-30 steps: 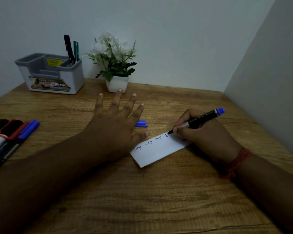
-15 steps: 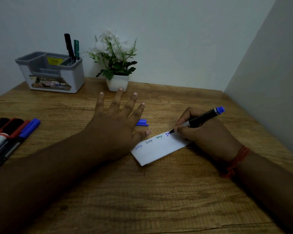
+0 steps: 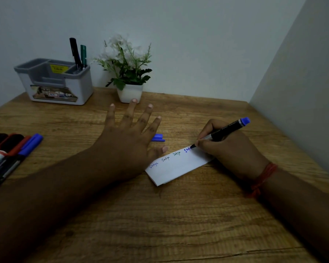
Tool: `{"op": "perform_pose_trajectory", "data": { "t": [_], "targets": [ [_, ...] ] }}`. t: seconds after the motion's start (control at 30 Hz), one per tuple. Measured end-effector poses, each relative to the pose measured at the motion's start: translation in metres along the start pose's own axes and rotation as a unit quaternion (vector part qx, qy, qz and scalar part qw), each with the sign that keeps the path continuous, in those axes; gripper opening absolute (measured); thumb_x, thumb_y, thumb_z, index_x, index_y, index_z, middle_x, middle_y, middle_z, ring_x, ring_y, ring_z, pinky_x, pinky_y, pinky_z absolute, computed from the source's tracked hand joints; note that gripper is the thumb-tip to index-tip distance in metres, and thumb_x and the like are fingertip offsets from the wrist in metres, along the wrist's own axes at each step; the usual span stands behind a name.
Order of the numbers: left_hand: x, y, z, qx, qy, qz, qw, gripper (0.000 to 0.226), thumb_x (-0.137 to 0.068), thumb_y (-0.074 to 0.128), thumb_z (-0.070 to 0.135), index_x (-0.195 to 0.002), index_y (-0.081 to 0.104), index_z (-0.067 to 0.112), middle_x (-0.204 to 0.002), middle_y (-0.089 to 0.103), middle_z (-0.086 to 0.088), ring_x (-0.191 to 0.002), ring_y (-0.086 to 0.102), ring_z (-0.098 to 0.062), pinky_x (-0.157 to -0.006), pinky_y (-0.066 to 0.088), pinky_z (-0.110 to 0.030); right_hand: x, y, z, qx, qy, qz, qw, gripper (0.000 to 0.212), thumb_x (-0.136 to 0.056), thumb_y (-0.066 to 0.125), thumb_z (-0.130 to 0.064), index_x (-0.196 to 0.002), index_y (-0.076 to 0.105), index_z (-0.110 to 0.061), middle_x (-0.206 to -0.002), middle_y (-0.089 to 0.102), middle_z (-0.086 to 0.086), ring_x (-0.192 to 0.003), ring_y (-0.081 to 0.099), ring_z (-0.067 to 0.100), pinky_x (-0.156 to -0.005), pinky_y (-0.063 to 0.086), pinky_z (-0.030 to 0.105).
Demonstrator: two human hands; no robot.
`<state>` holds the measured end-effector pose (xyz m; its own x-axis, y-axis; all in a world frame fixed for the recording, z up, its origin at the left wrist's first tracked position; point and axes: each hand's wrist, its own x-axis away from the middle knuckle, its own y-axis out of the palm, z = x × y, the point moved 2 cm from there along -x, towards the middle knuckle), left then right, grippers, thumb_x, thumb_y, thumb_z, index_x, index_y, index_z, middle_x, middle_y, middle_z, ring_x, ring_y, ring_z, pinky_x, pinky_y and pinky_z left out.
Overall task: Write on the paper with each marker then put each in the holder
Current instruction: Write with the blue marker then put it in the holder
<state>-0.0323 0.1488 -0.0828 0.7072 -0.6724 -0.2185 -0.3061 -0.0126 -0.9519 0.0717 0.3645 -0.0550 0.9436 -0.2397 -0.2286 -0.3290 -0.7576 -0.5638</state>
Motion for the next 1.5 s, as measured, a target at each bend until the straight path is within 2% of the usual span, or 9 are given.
{"op": "perform_pose_trajectory", "data": {
  "t": [0.2,0.33,0.7,0.83,0.93,1.0,1.27,1.4,1.5],
  "targets": [
    [0.001,-0.002,0.002,-0.007,0.001,-0.005,1.0,0.093,-0.072,-0.027,0.077,-0.152,-0.015,0.032,-0.162,-0.023,-0.001,-0.146,-0.028,-0.031,-0.113,-0.006,-0.067,0.0,0.0,0.001,-0.002,-0.002,0.002,1.0,0.01,-0.082,0.073,-0.012,-0.076,0.068,-0.018,-0.081,0.073,-0.005,-0.073,0.065,0.002,-0.058,0.047,0.016],
    [0.0,-0.002,0.001,-0.007,0.001,-0.01,1.0,0.094,-0.07,-0.029,0.077,-0.152,-0.017,0.032,-0.161,-0.025,-0.001,-0.146,-0.029,-0.031,-0.113,-0.006,-0.068,-0.001,-0.001,0.002,-0.011,0.004,0.022,1.0,0.015,-0.082,0.073,-0.012,-0.073,0.067,-0.022,-0.071,0.07,-0.011,-0.066,0.061,-0.002,-0.055,0.045,0.014],
    [0.0,0.0,0.001,-0.003,0.005,0.002,1.0,0.091,-0.074,-0.026,0.078,-0.151,-0.017,0.032,-0.158,-0.029,0.0,-0.145,-0.03,-0.03,-0.113,-0.007,-0.067,-0.001,-0.001,0.004,-0.001,0.013,0.012,1.0,0.012,-0.083,0.072,-0.011,-0.075,0.066,-0.019,-0.075,0.071,-0.009,-0.066,0.061,-0.005,-0.053,0.045,0.01],
    [0.0,-0.001,-0.001,-0.005,0.005,0.002,1.0,0.09,-0.07,-0.03,0.079,-0.146,-0.027,0.032,-0.16,-0.027,0.0,-0.145,-0.029,-0.031,-0.113,-0.007,-0.067,-0.001,-0.007,0.005,-0.08,-0.015,0.123,0.989,0.008,-0.083,0.069,-0.003,-0.079,0.064,-0.007,-0.067,0.069,-0.004,-0.062,0.061,0.002,-0.056,0.046,0.013],
    [0.0,-0.001,-0.001,-0.004,0.007,0.005,1.0,0.084,-0.07,-0.03,0.08,-0.14,-0.033,0.033,-0.16,-0.028,0.0,-0.146,-0.029,-0.031,-0.113,-0.008,-0.067,-0.001,-0.012,0.004,-0.093,-0.038,0.163,0.981,0.009,-0.085,0.071,-0.008,-0.079,0.065,-0.011,-0.066,0.065,-0.004,-0.062,0.062,0.002,-0.06,0.049,0.015],
    [0.0,-0.001,-0.002,0.001,0.009,0.004,1.0,0.087,-0.072,-0.027,0.08,-0.146,-0.028,0.034,-0.161,-0.027,0.0,-0.146,-0.029,-0.03,-0.113,-0.008,-0.067,-0.001,-0.014,0.003,-0.088,-0.053,0.166,0.981,0.009,-0.086,0.072,-0.011,-0.081,0.065,-0.013,-0.072,0.067,-0.003,-0.065,0.063,0.004,-0.064,0.052,0.022],
    [-0.005,-0.008,-0.011,0.042,-0.008,0.005,0.999,0.091,-0.07,-0.028,0.08,-0.151,-0.019,0.04,-0.162,-0.025,0.004,-0.146,-0.028,-0.028,-0.114,-0.009,-0.065,0.003,-0.014,-0.003,-0.124,-0.076,0.138,0.98,0.014,-0.085,0.075,-0.016,-0.086,0.062,-0.023,-0.085,0.072,-0.003,-0.071,0.067,0.01,-0.07,0.055,0.026],
    [-0.009,-0.01,-0.021,0.056,-0.008,-0.03,0.998,0.084,-0.08,-0.006,0.079,-0.154,0.004,0.041,-0.165,-0.011,0.004,-0.149,-0.019,-0.026,-0.114,-0.011,-0.065,0.006,-0.011,-0.005,-0.136,-0.079,0.104,0.982,0.021,-0.087,0.076,-0.005,-0.09,0.067,-0.024,-0.096,0.075,-0.004,-0.09,0.072,0.024,-0.083,0.058,0.046],
    [-0.01,-0.01,-0.025,0.144,-0.005,-0.039,0.989,0.063,-0.092,0.025,0.07,-0.149,0.032,0.042,-0.165,0.014,0.006,-0.152,0.002,-0.02,-0.115,-0.011,-0.063,0.009,-0.009,-0.008,-0.105,-0.094,0.069,0.988,0.019,-0.088,0.076,-0.01,-0.096,0.07,-0.026,-0.102,0.075,-0.013,-0.091,0.072,0.012,-0.079,0.056,0.024]
  ]
}}
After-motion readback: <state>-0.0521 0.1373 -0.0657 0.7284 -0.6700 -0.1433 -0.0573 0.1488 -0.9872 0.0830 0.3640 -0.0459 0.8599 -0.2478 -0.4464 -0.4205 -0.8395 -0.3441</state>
